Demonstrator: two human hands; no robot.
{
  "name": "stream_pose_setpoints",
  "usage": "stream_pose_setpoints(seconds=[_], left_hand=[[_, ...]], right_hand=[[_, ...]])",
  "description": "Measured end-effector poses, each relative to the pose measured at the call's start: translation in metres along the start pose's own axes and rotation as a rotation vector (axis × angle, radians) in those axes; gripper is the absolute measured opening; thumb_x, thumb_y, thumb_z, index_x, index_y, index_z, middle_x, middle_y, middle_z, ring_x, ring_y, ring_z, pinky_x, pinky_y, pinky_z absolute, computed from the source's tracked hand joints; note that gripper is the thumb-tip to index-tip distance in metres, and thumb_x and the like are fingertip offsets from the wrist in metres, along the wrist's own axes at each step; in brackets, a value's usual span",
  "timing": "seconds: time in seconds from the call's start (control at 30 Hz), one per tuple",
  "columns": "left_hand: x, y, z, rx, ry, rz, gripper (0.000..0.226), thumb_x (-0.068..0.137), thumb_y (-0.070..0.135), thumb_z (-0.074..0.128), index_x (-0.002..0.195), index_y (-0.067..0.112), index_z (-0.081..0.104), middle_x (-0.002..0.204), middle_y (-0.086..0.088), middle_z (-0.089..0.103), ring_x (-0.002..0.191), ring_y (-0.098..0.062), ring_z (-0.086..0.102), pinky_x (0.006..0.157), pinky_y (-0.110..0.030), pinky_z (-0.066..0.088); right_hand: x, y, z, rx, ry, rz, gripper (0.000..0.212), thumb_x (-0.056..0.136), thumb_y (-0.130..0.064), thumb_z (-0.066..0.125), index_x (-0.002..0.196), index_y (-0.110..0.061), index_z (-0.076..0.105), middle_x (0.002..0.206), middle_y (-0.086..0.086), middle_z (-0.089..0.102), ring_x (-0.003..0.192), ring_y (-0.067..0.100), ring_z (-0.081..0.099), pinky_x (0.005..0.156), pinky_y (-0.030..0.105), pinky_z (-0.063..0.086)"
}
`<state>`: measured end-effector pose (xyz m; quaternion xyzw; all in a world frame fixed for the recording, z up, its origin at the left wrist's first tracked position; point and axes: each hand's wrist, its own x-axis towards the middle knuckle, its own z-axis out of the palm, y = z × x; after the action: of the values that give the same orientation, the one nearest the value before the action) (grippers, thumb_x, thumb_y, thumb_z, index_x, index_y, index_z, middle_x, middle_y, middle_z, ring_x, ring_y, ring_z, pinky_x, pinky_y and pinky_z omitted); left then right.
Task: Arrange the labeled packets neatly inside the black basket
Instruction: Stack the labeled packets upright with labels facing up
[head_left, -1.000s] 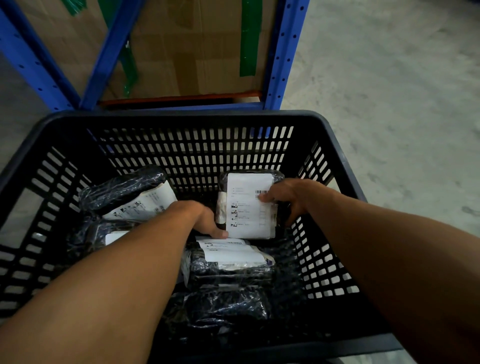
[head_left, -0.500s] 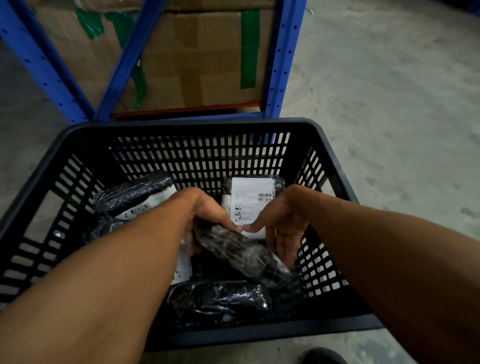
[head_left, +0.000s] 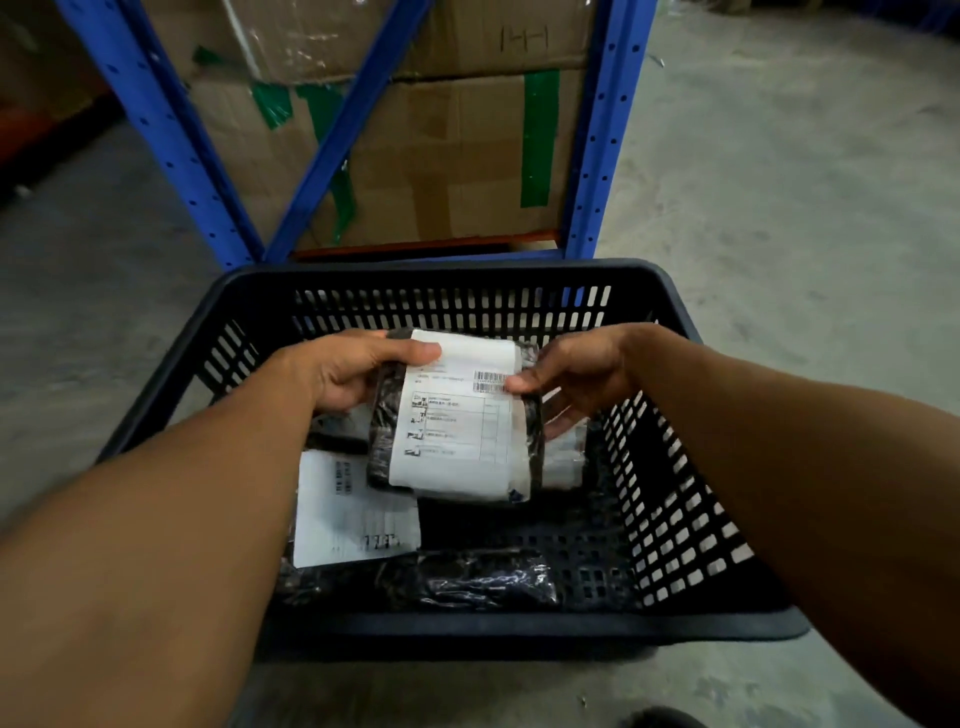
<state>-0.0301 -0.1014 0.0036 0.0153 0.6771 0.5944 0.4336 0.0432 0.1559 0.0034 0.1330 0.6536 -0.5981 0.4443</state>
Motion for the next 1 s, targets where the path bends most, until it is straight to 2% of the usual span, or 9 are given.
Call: stream_pose_setpoints(seconds=[0.1, 0.2, 0.33, 0.47, 0.63, 0.73, 0.87, 0.93, 1.0], left_hand=[[0.004, 0.000, 0.008, -0.008, 0.156, -0.075, 0.070, 0.057, 0.022, 0.086, 0.121, 0.002, 0.064, 0.120, -0.019, 0.070, 0.108, -0.030, 0.068, 0.102, -0.045, 0.049], [0.001, -0.001, 0.023, 0.062, 0.064, -0.209, 0.061, 0.061, 0.021, 0.084, 0.117, 0.004, 0.067, 0.111, -0.017, 0.075, 0.105, -0.033, 0.070, 0.094, -0.052, 0.051], [0.007, 0.004, 0.041, 0.126, 0.043, -0.162, 0.060, 0.058, 0.013, 0.082, 0.115, 0.003, 0.067, 0.105, -0.015, 0.077, 0.108, -0.032, 0.068, 0.098, -0.053, 0.049], [0.021, 0.006, 0.064, 0.170, 0.078, -0.150, 0.054, 0.063, 0.008, 0.083, 0.114, 0.003, 0.067, 0.110, -0.016, 0.074, 0.103, -0.033, 0.069, 0.095, -0.057, 0.051], [0.046, -0.004, 0.078, 0.226, 0.062, -0.215, 0.033, 0.072, 0.004, 0.078, 0.103, 0.001, 0.067, 0.088, -0.015, 0.078, 0.084, -0.032, 0.072, 0.077, -0.055, 0.057], [0.059, -0.017, 0.079, 0.209, 0.064, -0.215, 0.030, 0.075, 0.000, 0.076, 0.103, 0.000, 0.066, 0.078, -0.013, 0.078, 0.070, -0.028, 0.075, 0.059, -0.046, 0.061], [0.070, -0.030, 0.072, 0.158, 0.076, -0.206, 0.042, 0.072, -0.001, 0.079, 0.112, -0.002, 0.065, 0.079, -0.011, 0.078, 0.068, -0.022, 0.075, 0.050, -0.035, 0.060], [0.073, -0.035, 0.067, 0.121, 0.023, -0.240, 0.050, 0.067, 0.005, 0.081, 0.115, 0.000, 0.066, 0.087, -0.011, 0.079, 0.077, -0.022, 0.075, 0.058, -0.035, 0.061], [0.076, -0.042, 0.064, 0.058, -0.027, -0.281, 0.057, 0.062, 0.013, 0.082, 0.116, 0.002, 0.067, 0.104, -0.014, 0.077, 0.096, -0.028, 0.073, 0.077, -0.044, 0.059]], right_hand=[[0.001, -0.002, 0.001, 0.015, 0.193, -0.063, 0.048, 0.072, -0.026, 0.079, 0.115, -0.010, 0.065, 0.112, 0.010, 0.068, 0.097, 0.029, 0.066, 0.084, 0.043, 0.057], [-0.005, 0.002, -0.006, 0.041, 0.293, -0.081, 0.034, 0.084, -0.027, 0.072, 0.113, -0.011, 0.065, 0.115, 0.009, 0.067, 0.097, 0.030, 0.065, 0.081, 0.041, 0.056], [-0.012, 0.007, -0.014, 0.088, 0.369, -0.078, 0.029, 0.085, -0.020, 0.072, 0.111, -0.010, 0.065, 0.110, 0.009, 0.068, 0.101, 0.030, 0.065, 0.078, 0.043, 0.056], [-0.013, 0.016, -0.015, 0.133, 0.372, -0.016, 0.038, 0.080, -0.011, 0.075, 0.115, -0.004, 0.061, 0.111, 0.016, 0.069, 0.105, 0.033, 0.066, 0.092, 0.048, 0.054], [0.005, 0.031, -0.013, 0.052, 0.425, 0.107, 0.045, 0.086, -0.007, 0.070, 0.129, -0.002, 0.054, 0.128, 0.018, 0.064, 0.117, 0.037, 0.060, 0.105, 0.056, 0.045], [0.017, 0.035, -0.016, 0.040, 0.444, 0.146, 0.041, 0.087, -0.008, 0.069, 0.125, 0.000, 0.055, 0.124, 0.019, 0.066, 0.115, 0.037, 0.062, 0.103, 0.057, 0.046], [0.030, 0.040, -0.025, 0.044, 0.422, 0.190, 0.032, 0.083, -0.007, 0.073, 0.113, -0.003, 0.061, 0.110, 0.015, 0.069, 0.110, 0.034, 0.064, 0.102, 0.053, 0.049], [0.031, 0.041, -0.029, 0.002, 0.383, 0.238, 0.038, 0.081, -0.014, 0.076, 0.116, -0.007, 0.061, 0.113, 0.013, 0.068, 0.105, 0.033, 0.063, 0.088, 0.053, 0.054], [0.031, 0.042, -0.032, 0.013, 0.334, 0.287, 0.042, 0.079, -0.020, 0.079, 0.116, -0.010, 0.061, 0.112, 0.012, 0.067, 0.099, 0.034, 0.063, 0.071, 0.050, 0.053]])
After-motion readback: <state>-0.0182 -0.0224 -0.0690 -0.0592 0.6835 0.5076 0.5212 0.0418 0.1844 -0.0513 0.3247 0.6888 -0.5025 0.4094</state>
